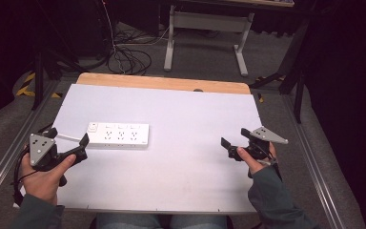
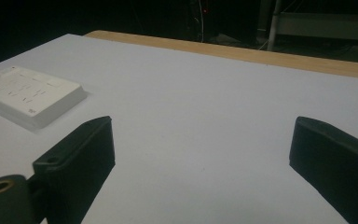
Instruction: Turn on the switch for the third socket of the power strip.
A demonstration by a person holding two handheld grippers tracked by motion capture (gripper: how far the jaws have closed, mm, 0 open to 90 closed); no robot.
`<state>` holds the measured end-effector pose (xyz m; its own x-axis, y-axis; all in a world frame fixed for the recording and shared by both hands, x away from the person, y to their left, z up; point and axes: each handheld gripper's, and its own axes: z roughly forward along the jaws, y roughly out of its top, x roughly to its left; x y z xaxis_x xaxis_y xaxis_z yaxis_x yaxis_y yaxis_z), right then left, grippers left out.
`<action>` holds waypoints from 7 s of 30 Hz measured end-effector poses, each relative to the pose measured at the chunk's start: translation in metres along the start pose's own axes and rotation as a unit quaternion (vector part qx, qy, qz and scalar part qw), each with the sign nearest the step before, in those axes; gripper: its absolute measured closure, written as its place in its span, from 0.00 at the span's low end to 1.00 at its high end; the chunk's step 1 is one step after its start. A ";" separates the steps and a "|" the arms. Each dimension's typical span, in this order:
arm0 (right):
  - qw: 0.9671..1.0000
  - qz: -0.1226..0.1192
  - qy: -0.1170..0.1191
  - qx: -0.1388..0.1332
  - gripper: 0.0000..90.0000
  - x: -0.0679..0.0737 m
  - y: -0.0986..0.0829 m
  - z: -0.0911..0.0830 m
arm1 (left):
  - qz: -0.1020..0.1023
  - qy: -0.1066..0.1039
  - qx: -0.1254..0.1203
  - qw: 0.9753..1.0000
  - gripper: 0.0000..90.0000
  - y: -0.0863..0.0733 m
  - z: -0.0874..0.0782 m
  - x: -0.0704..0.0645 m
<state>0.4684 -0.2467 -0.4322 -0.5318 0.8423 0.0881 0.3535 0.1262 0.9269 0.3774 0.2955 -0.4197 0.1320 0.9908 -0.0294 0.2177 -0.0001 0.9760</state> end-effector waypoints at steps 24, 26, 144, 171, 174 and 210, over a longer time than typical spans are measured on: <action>1.000 -0.002 -0.003 0.004 0.08 -0.001 -0.002 -0.003 | 0.002 0.019 0.014 1.000 0.25 0.000 0.004 0.001; 1.000 -0.002 -0.003 0.004 0.08 -0.001 -0.002 -0.003 | 0.001 0.020 0.017 1.000 0.30 0.000 0.004 0.002; 1.000 -0.009 -0.005 0.013 0.08 -0.002 -0.009 -0.010 | 0.140 -0.121 0.198 0.963 1.00 -0.011 0.158 -0.087; 1.000 -0.012 -0.014 0.013 0.08 -0.003 -0.010 -0.014 | 0.144 -0.127 0.227 0.955 1.00 -0.018 0.171 -0.089; 1.000 -0.012 -0.014 0.013 0.08 -0.003 -0.010 -0.015 | 0.148 -0.126 0.227 0.954 1.00 -0.018 0.170 -0.090; 1.000 -0.012 -0.013 0.011 0.08 -0.001 -0.011 -0.016 | 0.116 -0.094 0.232 0.961 1.00 -0.020 0.170 -0.082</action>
<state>0.4532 -0.2572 -0.4364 -0.5208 0.8519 0.0557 0.3582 0.1588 0.9200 0.5263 0.1914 -0.4732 0.3928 0.9145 0.0969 0.5628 -0.3224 0.7611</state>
